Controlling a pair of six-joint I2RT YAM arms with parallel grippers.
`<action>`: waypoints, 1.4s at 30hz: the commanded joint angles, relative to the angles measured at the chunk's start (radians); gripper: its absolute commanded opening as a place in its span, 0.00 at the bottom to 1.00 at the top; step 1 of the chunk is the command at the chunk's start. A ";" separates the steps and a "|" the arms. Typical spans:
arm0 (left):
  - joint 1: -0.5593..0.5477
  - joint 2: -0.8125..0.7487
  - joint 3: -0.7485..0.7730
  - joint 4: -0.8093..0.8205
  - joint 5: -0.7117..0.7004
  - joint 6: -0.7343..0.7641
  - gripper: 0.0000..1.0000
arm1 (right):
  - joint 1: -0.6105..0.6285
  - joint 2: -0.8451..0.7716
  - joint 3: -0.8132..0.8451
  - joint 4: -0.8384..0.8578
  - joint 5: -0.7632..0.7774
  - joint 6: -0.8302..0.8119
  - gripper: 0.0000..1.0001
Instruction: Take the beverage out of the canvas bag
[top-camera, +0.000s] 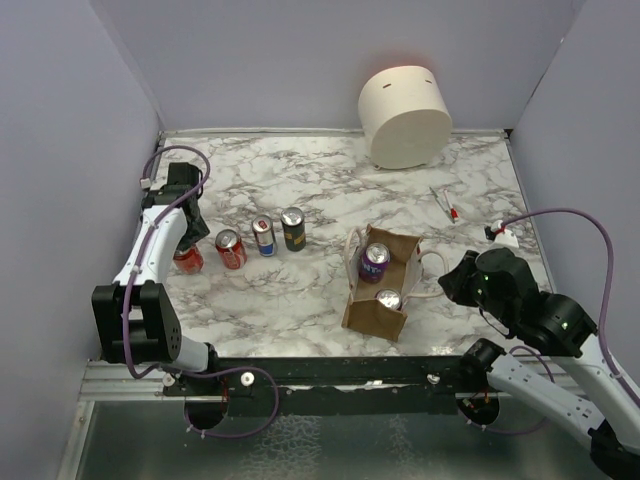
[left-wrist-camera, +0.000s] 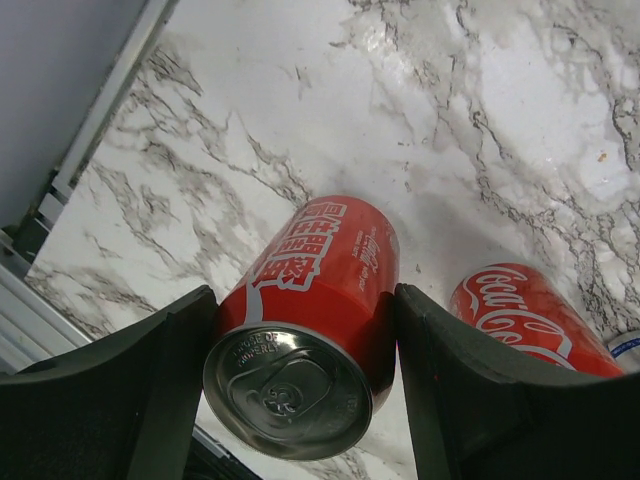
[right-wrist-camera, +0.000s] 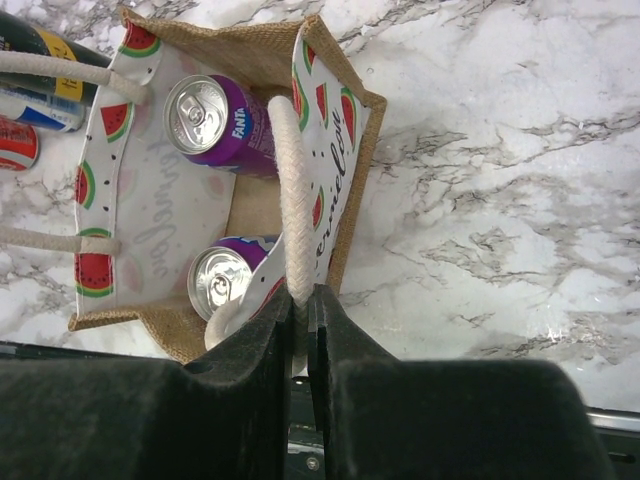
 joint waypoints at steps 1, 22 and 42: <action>0.014 -0.071 -0.075 0.120 0.040 -0.047 0.00 | 0.002 0.006 -0.005 0.027 -0.023 -0.020 0.11; 0.023 -0.096 -0.198 0.162 0.082 -0.128 0.54 | 0.002 0.008 -0.002 0.012 0.006 0.009 0.11; -0.076 -0.165 0.143 0.061 0.211 -0.176 0.85 | 0.002 0.027 -0.001 0.007 0.005 0.009 0.11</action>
